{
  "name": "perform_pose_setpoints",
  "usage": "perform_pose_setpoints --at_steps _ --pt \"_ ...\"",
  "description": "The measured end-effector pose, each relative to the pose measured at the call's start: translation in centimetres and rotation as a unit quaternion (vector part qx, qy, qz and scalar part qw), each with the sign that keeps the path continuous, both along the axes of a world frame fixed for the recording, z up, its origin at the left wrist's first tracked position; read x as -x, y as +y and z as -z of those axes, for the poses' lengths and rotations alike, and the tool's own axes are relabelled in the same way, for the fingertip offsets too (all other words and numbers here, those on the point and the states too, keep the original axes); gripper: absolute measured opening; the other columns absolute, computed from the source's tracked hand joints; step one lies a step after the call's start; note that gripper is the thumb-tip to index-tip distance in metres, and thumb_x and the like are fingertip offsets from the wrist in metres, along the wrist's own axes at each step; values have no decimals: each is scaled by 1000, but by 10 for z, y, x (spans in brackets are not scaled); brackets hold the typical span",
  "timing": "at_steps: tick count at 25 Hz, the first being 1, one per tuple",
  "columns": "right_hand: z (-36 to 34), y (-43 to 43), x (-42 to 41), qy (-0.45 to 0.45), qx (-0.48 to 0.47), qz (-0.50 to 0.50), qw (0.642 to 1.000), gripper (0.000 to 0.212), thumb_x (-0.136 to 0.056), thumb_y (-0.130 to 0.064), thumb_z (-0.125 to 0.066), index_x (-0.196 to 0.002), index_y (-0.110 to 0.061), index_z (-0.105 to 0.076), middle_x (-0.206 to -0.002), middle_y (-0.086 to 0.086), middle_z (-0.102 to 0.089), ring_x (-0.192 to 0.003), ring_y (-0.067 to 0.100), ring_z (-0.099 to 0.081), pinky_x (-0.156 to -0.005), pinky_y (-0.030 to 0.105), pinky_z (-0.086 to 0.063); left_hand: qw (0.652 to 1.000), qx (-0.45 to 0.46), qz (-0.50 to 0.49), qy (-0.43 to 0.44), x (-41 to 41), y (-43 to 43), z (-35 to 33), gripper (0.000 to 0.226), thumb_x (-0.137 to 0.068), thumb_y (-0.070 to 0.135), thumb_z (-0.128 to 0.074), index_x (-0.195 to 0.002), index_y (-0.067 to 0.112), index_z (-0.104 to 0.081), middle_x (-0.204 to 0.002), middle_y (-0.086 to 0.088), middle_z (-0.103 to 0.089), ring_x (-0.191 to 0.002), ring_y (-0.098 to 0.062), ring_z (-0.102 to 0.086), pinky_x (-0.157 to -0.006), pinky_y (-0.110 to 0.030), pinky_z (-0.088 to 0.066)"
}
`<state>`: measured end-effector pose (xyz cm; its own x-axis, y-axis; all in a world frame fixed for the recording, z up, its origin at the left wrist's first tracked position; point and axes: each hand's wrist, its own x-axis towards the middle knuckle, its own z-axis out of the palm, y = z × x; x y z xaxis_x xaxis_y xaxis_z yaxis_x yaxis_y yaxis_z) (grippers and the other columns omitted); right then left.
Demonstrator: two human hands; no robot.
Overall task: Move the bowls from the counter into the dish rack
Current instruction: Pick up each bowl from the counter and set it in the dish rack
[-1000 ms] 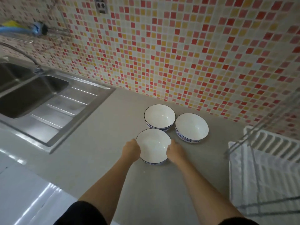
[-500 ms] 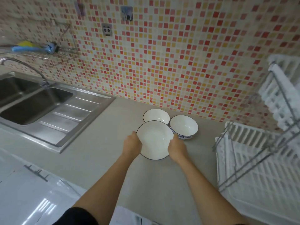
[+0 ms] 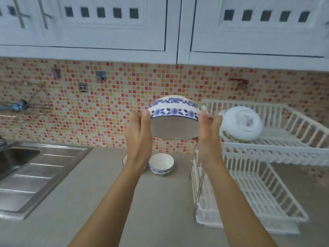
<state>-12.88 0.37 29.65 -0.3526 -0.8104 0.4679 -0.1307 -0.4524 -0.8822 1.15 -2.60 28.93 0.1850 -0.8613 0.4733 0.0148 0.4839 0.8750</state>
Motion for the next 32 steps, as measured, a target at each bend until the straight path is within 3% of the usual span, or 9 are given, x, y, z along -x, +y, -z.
perform_pose_setpoints --at_steps 4,6,9,13,18,23,25,28,32 --pt "-32 24 68 -12 76 -68 995 37 -72 -58 -59 -101 -42 -42 -106 -14 -61 -95 0 -62 -87 26 -46 989 108 96 24 53 18 -33 13 -81 56 -43 -81 42 -43 -91 13 -57 -90 -8 -56 -85 -39 -49" --pt "-37 33 110 38 62 -77 994 61 -64 -77 -59 -117 -50 -45 -121 -16 -60 -113 3 -59 -99 30 -42 980 149 127 17 84 19 -42 16 -80 54 -43 -89 40 -43 -96 12 -57 -94 -7 -58 -89 -35 -49" --pt "-41 41 177 124 26 -74 989 100 -56 -86 -55 -141 -41 -31 -135 -17 -54 -124 5 -52 -105 33 -42 967 191 169 -3 139 22 -50 22 -82 52 -42 -97 35 -43 -100 12 -56 -93 2 -58 -85 -21 -49" --pt "-53 53 277 153 12 -50 987 77 -62 -69 -63 -129 -46 -35 -111 -32 -63 -102 -5 -63 -87 19 -54 956 175 212 -99 220 19 -61 43 -78 59 -45 -113 33 -44 -108 18 -57 -98 6 -60 -85 -19 -47" --pt "-59 56 379 228 31 -35 973 82 -53 -80 -64 -125 -55 -35 -129 -20 -50 -115 4 -58 -83 19 -54 912 139 209 -326 305 9 -79 105 -68 65 -66 -151 31 -12 -133 15 -51 -107 -1 -54 -85 -13 -37" --pt "-48 12 445 297 -48 -99 949 78 -53 -55 -82 -118 -54 -39 -126 -27 -41 -117 7 -53 -83 24 -56 845 93 182 -494 357 -17 -75 109 -66 57 -76 -150 32 -11 -138 4 -50 -103 -11 -51 -84 -23 -41" --pt "-42 -13 462 351 -112 -117 922 83 -55 -45 -85 -121 -51 -35 -130 -23 -37 -121 12 -50 -90 27 -55 826 51 176 -533 371 -29 -68 107 -66 54 -77 -149 28 -15 -136 2 -51 -101 -14 -51 -82 -25 -42" --pt "-35 -44 474 468 -187 -128 854 107 -48 -52 -88 -133 -50 -23 -138 -21 -36 -128 11 -44 -106 36 -43 799 -6 162 -579 393 -46 -48 110 -66 46 -81 -148 20 -14 -137 -6 -48 -111 -22 -52 -89 -31 -47" --pt "-31 -71 474 609 -223 -120 752 108 -46 -63 -84 -135 -48 -24 -137 -19 -46 -123 11 -48 -102 36 -44 752 -64 131 -643 417 -62 -19 116 -63 48 -81 -148 14 -10 -139 -12 -45 -120 -29 -51 -95 -40 -50"
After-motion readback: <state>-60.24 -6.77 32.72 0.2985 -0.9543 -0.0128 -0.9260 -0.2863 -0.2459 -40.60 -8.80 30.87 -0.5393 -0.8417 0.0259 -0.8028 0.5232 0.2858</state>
